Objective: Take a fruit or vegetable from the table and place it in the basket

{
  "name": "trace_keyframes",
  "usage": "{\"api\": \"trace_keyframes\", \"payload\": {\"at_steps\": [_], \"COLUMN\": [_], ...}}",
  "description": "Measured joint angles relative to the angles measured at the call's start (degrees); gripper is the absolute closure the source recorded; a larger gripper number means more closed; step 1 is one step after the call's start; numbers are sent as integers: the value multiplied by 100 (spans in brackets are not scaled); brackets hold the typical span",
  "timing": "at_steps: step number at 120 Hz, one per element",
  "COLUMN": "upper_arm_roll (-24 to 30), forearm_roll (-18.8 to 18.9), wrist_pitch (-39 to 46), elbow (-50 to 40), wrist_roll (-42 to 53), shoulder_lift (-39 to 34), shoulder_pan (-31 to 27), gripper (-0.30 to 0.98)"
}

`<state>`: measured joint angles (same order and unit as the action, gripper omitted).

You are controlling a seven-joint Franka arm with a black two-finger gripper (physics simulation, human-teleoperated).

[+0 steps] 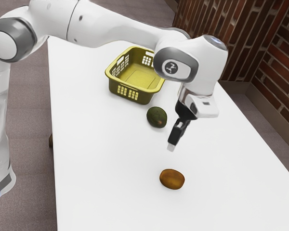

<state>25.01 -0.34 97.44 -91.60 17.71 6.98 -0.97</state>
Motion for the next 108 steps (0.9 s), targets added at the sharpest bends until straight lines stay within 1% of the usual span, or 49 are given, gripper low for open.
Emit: {"api": "trace_keyframes", "payload": {"at_steps": [22,48,81,108], "upper_arm_roll": [156,151,160,106], "forearm_roll": [-54,-151,-337,-355], "wrist_pitch": [855,1518,1845,1908], "elbow": [-525,-1150,-1563,-1761], "wrist_roll": [151,279,388,446], "shoulder_lift": [-42,-151,-163,-324], "shoulder_pan": [-1,-28,-31,-103], "gripper": [1,1,1,1]}}
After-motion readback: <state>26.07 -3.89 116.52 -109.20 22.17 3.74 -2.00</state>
